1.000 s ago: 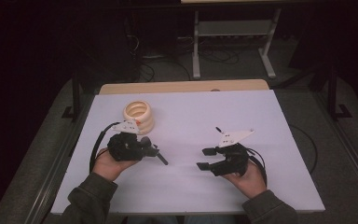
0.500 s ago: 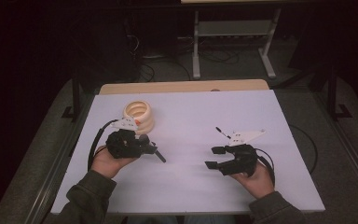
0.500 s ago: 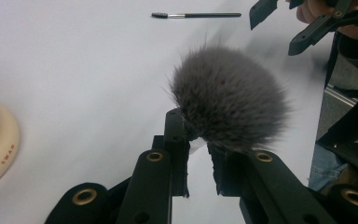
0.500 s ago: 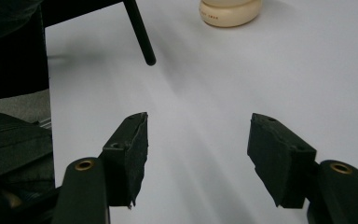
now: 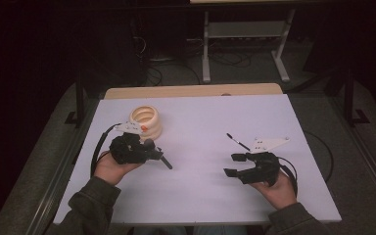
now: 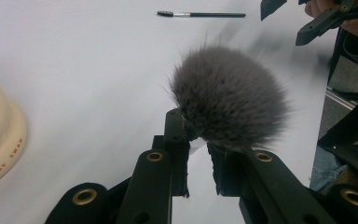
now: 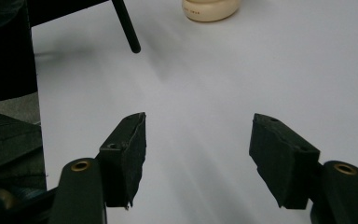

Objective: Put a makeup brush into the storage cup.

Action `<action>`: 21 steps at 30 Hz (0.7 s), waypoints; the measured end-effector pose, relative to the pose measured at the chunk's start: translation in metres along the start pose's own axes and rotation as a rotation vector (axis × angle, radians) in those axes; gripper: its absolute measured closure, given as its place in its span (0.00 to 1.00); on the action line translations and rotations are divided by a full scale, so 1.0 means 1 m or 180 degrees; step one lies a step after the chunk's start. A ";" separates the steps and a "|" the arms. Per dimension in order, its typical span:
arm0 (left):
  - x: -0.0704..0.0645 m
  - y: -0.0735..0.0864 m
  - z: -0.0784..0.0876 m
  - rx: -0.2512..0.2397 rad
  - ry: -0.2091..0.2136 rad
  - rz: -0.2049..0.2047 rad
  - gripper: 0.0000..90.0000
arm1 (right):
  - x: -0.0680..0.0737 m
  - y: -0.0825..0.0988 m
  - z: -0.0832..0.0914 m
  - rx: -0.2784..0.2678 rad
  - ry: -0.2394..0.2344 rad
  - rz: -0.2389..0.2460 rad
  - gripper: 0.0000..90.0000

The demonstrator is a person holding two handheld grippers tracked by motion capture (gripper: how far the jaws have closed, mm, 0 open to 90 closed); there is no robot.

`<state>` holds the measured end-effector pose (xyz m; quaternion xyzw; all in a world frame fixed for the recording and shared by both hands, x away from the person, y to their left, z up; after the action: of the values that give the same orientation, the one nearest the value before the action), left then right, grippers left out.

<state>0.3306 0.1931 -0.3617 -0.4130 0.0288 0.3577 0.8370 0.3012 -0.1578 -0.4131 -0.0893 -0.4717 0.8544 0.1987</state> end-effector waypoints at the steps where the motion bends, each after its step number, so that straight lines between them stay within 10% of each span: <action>1: 0.000 0.000 0.001 -0.0007 -0.0003 0.0010 0.86 | -0.001 0.001 0.001 0.0000 0.0004 0.0004 0.39; 21: 0.015 -0.008 0.018 -0.0048 -0.0083 0.0121 0.86 | -0.009 0.016 0.017 0.0037 0.0198 -0.0074 0.35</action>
<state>0.3427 0.2117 -0.3494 -0.4140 0.0230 0.3791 0.8273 0.2999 -0.1821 -0.4179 -0.1092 -0.4613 0.8516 0.2237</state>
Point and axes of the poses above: each handheld gripper's, and its own axes: z roughly backward along the jaws, y roughly out of its underside, x roughly to its left, the point moved 3 cm from there along -z, roughly forward along the jaws, and after that the axes turned 11 degrees about z, right-handed, at the moved point
